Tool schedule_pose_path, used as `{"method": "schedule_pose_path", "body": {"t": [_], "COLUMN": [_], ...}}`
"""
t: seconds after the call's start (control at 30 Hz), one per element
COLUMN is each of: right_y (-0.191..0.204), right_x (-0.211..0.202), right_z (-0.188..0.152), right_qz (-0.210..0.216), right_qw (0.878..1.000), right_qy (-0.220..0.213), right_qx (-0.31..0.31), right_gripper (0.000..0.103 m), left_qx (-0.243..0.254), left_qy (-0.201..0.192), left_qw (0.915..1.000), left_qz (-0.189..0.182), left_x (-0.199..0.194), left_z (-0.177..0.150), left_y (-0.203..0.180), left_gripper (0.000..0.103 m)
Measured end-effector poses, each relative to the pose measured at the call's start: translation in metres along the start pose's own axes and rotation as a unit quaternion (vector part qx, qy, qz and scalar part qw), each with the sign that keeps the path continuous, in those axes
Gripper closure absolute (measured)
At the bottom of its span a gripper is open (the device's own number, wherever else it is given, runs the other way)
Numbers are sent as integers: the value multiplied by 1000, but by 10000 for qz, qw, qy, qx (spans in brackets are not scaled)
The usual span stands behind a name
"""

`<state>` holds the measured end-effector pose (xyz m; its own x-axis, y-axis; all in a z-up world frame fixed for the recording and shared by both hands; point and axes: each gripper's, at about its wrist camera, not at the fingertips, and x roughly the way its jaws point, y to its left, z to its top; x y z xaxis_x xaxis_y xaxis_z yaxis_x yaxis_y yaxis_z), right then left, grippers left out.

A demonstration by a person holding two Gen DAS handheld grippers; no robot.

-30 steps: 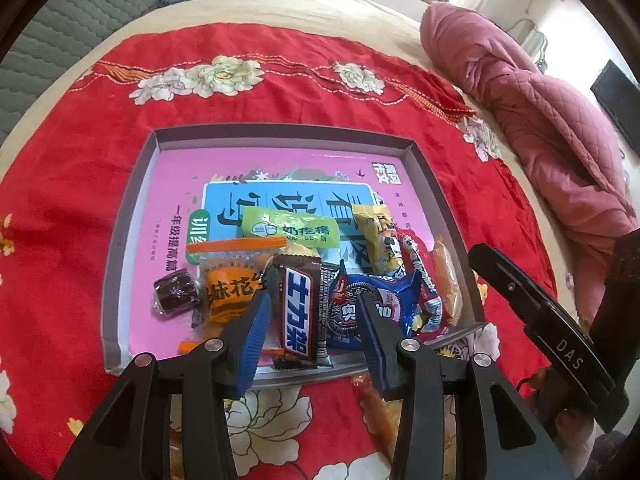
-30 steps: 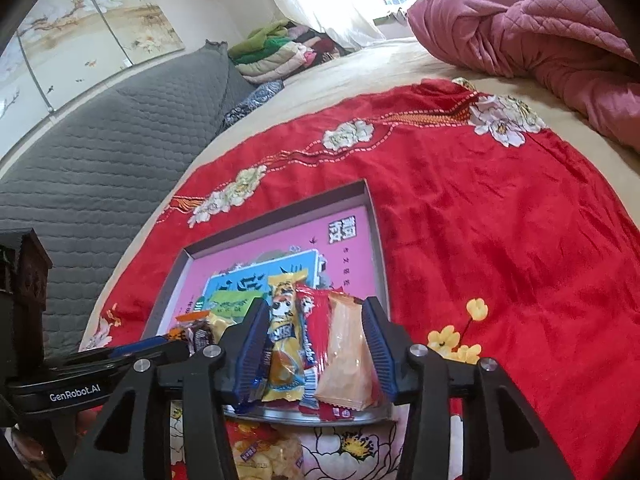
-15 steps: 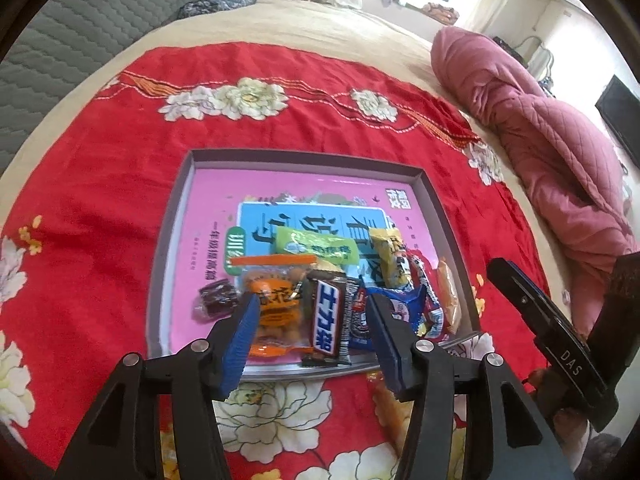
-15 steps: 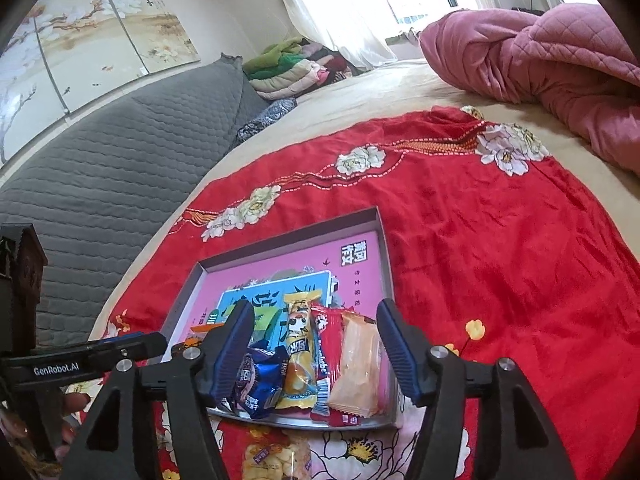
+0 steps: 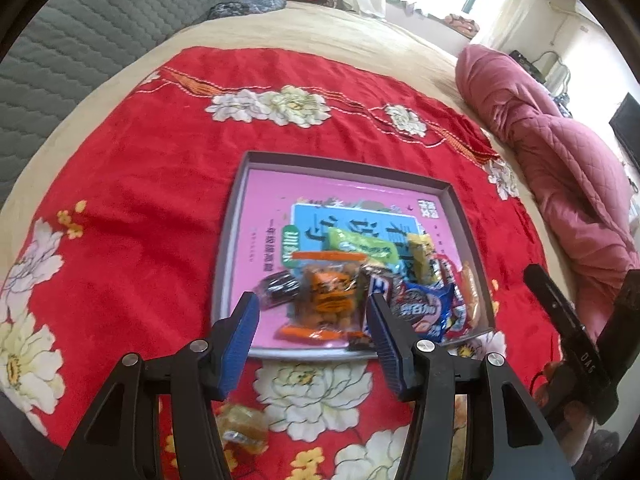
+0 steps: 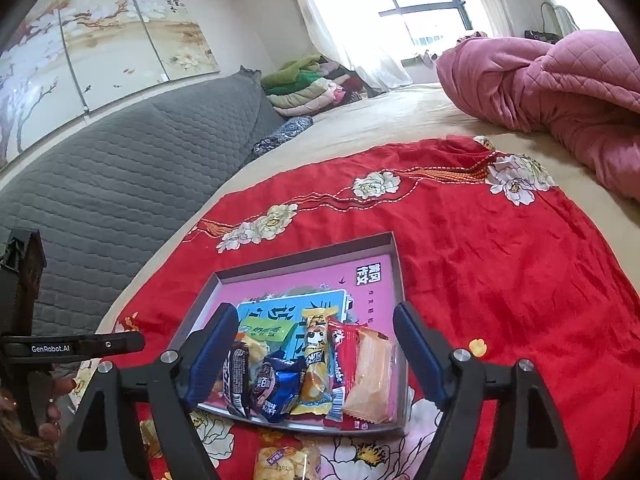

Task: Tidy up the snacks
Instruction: 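Withdraw both open grippers from the tray toward the remaining snacks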

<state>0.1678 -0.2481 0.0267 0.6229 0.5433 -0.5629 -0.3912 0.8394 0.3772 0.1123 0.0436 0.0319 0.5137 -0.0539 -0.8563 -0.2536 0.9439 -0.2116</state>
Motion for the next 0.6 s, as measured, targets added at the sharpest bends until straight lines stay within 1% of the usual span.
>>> {"method": "schedule_pose_path", "body": {"t": [0.27,0.33,0.43,0.6], "right_y": [9,11,15,22], "right_x": [-5,-9,-16,-23], "right_z": [-8,-11,-20,-33], "right_qz": [69,68,87,110], "right_qw": [9999,9998,9997,9995], "right_qy": [40,28,75,210], "right_qx": [-143,-209,-212,-190], "right_gripper": [19,18,16,15], "left_qx": [92,165,226,256], "left_qy": [198,250,253,224], "left_qw": [9996,9992,9989,9988], "left_qz": [173,265,320,343], "left_x": [-3,-4,-7,-13], "left_z": [-22,-27,-33,-39], "left_y": [16,18,20,24], "left_gripper": [45,45,45,41]}}
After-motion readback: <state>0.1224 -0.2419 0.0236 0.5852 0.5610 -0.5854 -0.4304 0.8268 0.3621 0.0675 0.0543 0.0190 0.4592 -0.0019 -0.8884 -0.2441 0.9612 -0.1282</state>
